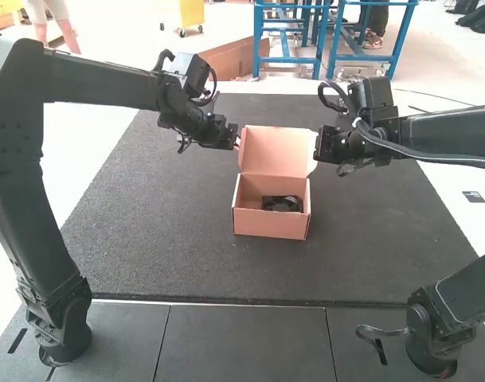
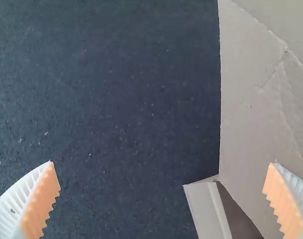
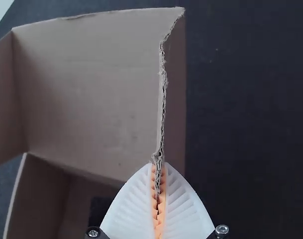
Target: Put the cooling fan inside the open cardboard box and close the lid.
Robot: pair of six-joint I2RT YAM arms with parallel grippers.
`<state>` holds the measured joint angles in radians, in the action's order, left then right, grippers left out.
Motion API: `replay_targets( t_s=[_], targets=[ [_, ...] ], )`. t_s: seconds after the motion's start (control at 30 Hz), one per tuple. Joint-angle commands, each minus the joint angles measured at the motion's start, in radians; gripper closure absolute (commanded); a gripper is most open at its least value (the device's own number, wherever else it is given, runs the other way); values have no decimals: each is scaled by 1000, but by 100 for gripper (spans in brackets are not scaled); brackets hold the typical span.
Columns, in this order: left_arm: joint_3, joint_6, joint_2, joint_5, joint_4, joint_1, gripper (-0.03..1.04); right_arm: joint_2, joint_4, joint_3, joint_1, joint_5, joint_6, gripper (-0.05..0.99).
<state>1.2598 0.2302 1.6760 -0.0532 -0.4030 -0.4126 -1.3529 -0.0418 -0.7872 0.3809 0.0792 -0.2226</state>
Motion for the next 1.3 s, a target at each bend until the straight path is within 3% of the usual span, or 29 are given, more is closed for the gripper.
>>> replay_targets(
  t_s=[0.0,0.27,0.7,1.27],
  targets=[
    [-10,4,-59,-10,7,-8,4,64,-50,5,16,-29,-4,95],
    [-19,4,-59,-13,18,-8,4,120,-70,48,18,-27,-4,95],
    [-42,6,-61,-33,21,-6,4,147,-274,223,30,-19,8,95],
    [-92,4,-64,-63,73,-8,4,143,-349,315,73,19,72,95]
  ],
)
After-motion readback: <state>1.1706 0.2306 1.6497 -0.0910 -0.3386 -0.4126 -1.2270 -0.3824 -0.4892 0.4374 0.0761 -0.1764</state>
